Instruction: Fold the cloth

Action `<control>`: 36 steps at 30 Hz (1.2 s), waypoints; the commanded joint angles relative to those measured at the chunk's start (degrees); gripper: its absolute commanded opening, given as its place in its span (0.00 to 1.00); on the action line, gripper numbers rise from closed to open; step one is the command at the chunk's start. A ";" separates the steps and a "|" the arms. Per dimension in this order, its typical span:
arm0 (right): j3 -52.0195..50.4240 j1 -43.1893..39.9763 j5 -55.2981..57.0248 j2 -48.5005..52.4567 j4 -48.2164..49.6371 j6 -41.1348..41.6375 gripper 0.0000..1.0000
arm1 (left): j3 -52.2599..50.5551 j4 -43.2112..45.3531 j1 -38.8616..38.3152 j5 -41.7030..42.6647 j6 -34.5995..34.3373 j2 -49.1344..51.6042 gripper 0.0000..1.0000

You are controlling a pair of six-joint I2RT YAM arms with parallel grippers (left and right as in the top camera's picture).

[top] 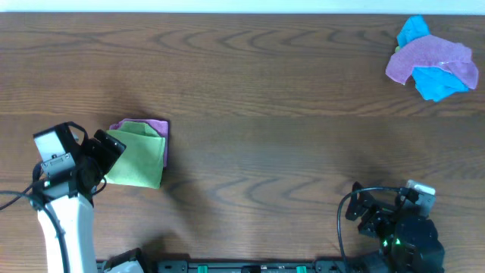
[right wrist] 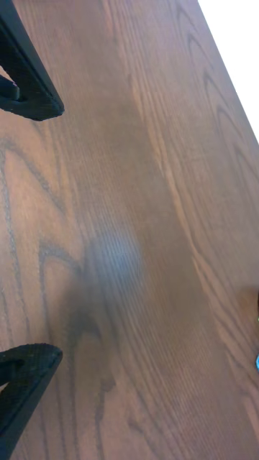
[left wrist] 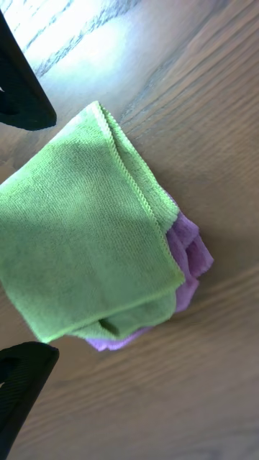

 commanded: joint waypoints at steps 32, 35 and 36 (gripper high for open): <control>-0.02 -0.74 0.79 -0.37 -0.07 0.63 0.99 | -0.57 10.75 -24.41 -9.07 5.42 -19.82 0.95; -0.02 -0.74 0.79 -0.37 -0.07 0.63 0.99 | -0.57 11.08 -24.41 -9.11 14.29 -19.82 0.95; -0.02 -0.74 0.79 -0.37 -0.07 0.63 0.99 | -0.57 10.95 -24.41 -9.09 18.38 -19.82 0.95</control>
